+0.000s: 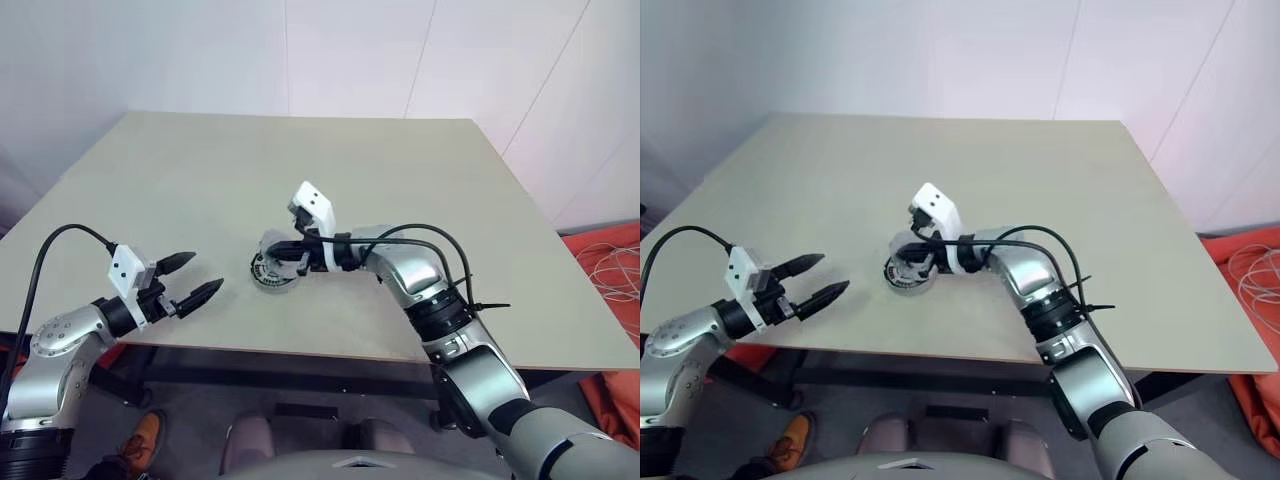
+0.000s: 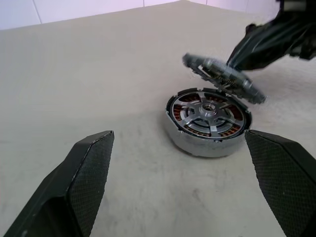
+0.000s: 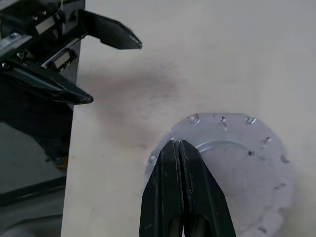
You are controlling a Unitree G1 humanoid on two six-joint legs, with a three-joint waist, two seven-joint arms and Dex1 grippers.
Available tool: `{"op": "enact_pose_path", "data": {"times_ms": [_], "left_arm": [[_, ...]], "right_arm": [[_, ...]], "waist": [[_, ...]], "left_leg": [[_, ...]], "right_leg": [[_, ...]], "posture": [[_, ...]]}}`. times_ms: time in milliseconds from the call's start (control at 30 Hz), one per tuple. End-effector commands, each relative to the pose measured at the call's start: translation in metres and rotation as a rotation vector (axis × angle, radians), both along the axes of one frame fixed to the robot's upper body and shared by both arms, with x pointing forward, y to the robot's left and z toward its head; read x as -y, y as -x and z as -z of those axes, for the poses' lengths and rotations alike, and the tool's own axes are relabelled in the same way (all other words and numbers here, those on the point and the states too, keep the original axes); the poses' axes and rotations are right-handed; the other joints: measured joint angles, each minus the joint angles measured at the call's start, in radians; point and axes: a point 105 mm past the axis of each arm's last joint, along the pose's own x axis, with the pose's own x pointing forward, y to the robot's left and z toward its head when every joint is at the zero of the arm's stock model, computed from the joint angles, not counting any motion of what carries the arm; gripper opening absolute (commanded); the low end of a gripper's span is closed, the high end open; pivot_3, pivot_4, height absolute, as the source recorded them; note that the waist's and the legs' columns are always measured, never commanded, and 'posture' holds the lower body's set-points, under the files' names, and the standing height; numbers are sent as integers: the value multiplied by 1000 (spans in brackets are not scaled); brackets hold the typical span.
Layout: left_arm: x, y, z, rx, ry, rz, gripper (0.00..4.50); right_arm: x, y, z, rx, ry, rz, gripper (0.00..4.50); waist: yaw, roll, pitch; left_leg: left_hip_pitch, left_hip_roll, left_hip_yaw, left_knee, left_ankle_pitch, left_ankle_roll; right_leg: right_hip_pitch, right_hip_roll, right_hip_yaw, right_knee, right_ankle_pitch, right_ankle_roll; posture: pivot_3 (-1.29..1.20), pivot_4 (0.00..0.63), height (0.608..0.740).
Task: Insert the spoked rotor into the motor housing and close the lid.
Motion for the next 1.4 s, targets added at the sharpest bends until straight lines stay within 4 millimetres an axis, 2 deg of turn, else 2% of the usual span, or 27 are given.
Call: {"op": "enact_pose_path", "data": {"times_ms": [33, 200, 433, 600, 800, 900, 1133, 1400], "left_arm": [[4, 0, -9, 39, -8, 7, 4500], [6, 0, -8, 39, -3, 7, 4500], [7, -1, -8, 39, -3, 8, 4500], [8, -1, -8, 39, -1, 12, 4500], [8, -2, -7, 37, 0, 13, 4500], [8, -2, -7, 38, -1, 15, 4500], [9, -3, -7, 42, 2, 15, 4500], [8, -1, -6, 41, 4, 6, 4500]], "right_arm": [[-7, -9, -10, 73, 6, 3, 40], [-8, -12, -6, 101, 24, 2, 40], [-4, -8, -33, 150, -72, -36, 40], [15, -19, -48, 131, -138, 21, 40], [35, -31, -36, 133, -84, 84, 40], [36, -31, -30, 131, -67, 81, 40], [9, -17, -10, 112, -26, -10, 40], [-6, -12, 18, 111, 51, -59, 40]], "waist": [[0, 0, 0], [0, 0, 0], [0, 0, 0], [1, 0, 0], [0, -1, 0], [0, -1, 0], [-1, -1, 0], [-1, -1, 0]], "left_leg": [[0, 0, 0, 0, 0, 0], [0, 0, 0, 0, 0, 0], [-1, 0, 0, 0, 0, 0], [-1, 0, 0, 0, 0, 0], [0, 0, 0, 0, 0, 0], [-1, 0, 0, 0, 0, 0], [-2, 0, 0, 0, 0, 0], [-2, 0, 0, 0, 0, 0]], "right_leg": [[0, 0, 0, 0, 0, 0], [0, 0, 0, 0, 0, 0], [0, 0, 0, 0, 0, 0], [0, 0, 0, 0, 0, 0], [0, 0, 0, 0, 0, 0], [0, 0, 0, 0, 0, 0], [-1, 0, 0, 0, 1, -2], [-1, 0, 0, 0, 0, 0]], "posture": [[0, 0, 740], [0, 0, 740], [0, 0, 740], [0, 0, 740], [0, 0, 740], [0, 0, 740], [0, 0, 740], [0, 0, 740]]}}
